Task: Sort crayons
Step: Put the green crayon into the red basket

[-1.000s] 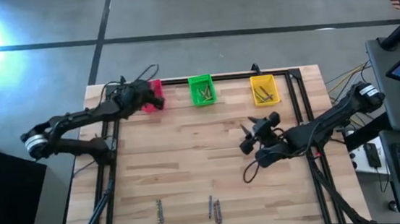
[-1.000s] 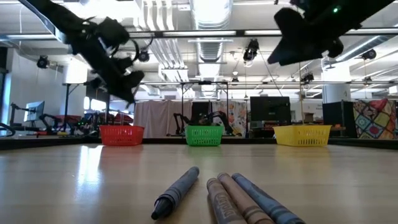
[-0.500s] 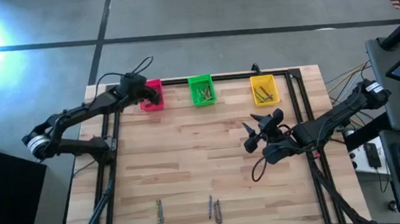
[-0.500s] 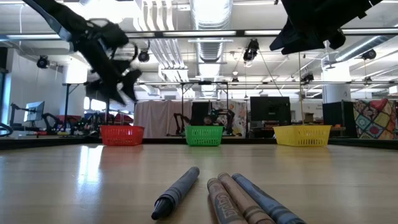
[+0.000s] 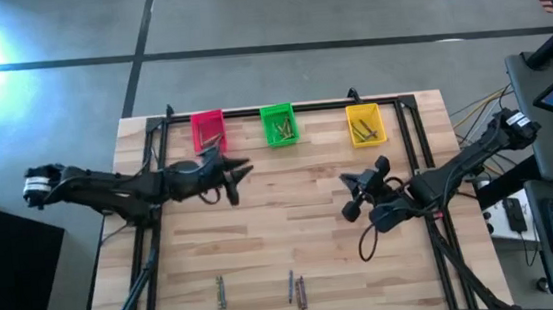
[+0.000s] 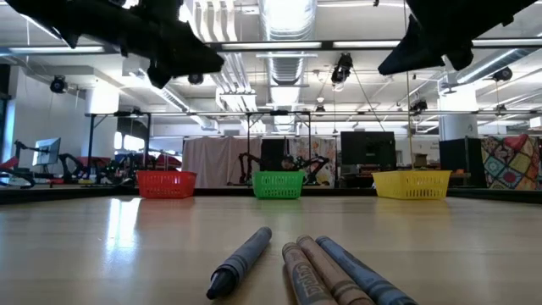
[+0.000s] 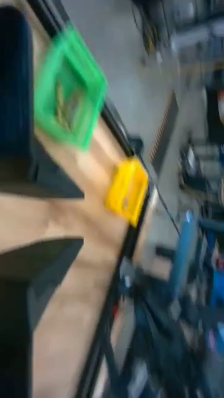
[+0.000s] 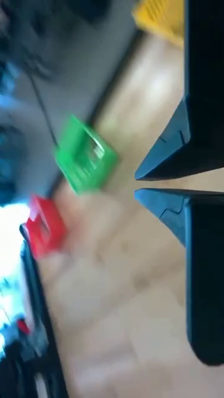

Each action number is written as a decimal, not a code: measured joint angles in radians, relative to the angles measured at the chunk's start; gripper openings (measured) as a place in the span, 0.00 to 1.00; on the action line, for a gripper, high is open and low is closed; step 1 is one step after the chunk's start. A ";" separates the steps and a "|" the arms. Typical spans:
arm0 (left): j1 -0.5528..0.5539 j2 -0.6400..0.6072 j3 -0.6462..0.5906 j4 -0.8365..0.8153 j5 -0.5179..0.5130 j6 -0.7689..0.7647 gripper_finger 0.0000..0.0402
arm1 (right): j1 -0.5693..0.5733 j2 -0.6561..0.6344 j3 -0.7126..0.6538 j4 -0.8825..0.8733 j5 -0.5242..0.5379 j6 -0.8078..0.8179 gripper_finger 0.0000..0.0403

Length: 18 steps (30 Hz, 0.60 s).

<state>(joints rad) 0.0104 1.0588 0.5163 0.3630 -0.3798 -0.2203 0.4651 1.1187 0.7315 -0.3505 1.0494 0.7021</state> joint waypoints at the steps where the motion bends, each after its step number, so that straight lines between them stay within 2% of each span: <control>1: -0.017 -0.001 0.001 0.008 0.019 0.002 0.15 | -0.001 0.000 0.000 0.001 -0.045 0.016 0.07; 2: -0.025 -0.008 0.007 -0.014 0.066 0.002 0.08 | -0.006 0.002 0.000 0.001 -0.100 0.038 0.08; 4: -0.019 -0.020 0.045 -0.105 0.222 0.001 0.03 | -0.025 0.009 0.000 -0.005 -0.236 0.055 0.12; 6: -0.014 -0.026 0.102 -0.234 0.323 -0.010 0.07 | -0.050 0.011 -0.002 -0.024 -0.399 0.064 0.17; 10: -0.017 -0.010 0.219 -0.503 0.312 -0.054 0.24 | -0.105 0.010 0.022 -0.050 -0.659 0.113 0.30; 12: -0.029 -0.003 0.261 -0.547 0.310 -0.075 0.35 | -0.112 0.020 0.038 -0.070 -0.703 0.120 0.37; 18: -0.058 0.008 0.307 -0.559 0.304 -0.086 0.63 | -0.112 0.071 0.046 -0.113 -0.710 0.137 0.58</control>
<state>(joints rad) -0.0473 1.0672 0.8234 -0.1957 -0.0760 -0.3058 0.3534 1.1894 0.7773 -0.4639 0.3396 0.8389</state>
